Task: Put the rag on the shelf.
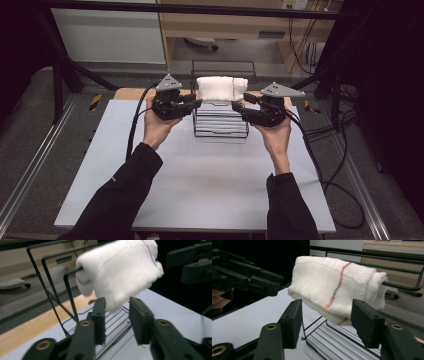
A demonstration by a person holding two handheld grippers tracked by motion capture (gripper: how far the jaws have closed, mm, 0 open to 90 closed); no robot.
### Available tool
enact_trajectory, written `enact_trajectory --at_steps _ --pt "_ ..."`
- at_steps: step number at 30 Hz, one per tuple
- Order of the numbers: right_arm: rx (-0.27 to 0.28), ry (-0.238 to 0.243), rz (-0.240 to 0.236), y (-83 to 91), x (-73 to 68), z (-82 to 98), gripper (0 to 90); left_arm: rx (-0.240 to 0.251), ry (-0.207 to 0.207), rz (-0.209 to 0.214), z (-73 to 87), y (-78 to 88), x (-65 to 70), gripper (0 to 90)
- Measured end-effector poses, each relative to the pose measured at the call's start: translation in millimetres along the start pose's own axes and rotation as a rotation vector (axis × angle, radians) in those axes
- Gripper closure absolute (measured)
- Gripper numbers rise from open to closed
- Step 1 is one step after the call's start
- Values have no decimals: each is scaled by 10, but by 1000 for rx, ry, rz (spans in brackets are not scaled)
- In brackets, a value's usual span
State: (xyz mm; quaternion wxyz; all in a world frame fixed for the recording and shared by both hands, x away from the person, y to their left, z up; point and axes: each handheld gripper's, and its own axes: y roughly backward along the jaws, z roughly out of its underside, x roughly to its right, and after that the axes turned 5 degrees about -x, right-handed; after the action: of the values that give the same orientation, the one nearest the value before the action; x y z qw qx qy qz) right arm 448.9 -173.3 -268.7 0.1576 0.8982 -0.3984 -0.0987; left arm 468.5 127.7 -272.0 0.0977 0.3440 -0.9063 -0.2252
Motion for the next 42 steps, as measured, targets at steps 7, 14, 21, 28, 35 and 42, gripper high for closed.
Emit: enact_trajectory --at_steps 7,14,21,28,35,42 --pt "-31 -18 -16 61 22 172 177 -51 5 1 354 99 -61 366" --pt "-41 -42 -40 114 76 359 64 -106 31 -6 708 179 -160 191" --pt "-60 -54 -68 148 80 582 12 -118 53 -2 1021 296 -189 103" --pt "-83 -57 -85 183 90 832 4 -133 69 -10 1321 409 -225 82" --pt "-106 -45 -103 203 95 1100 2 -138 79 -18 1618 528 -254 95" --pt "-151 -66 -98 240 132 1392 2 -156 102 -33 1916 649 -320 102"
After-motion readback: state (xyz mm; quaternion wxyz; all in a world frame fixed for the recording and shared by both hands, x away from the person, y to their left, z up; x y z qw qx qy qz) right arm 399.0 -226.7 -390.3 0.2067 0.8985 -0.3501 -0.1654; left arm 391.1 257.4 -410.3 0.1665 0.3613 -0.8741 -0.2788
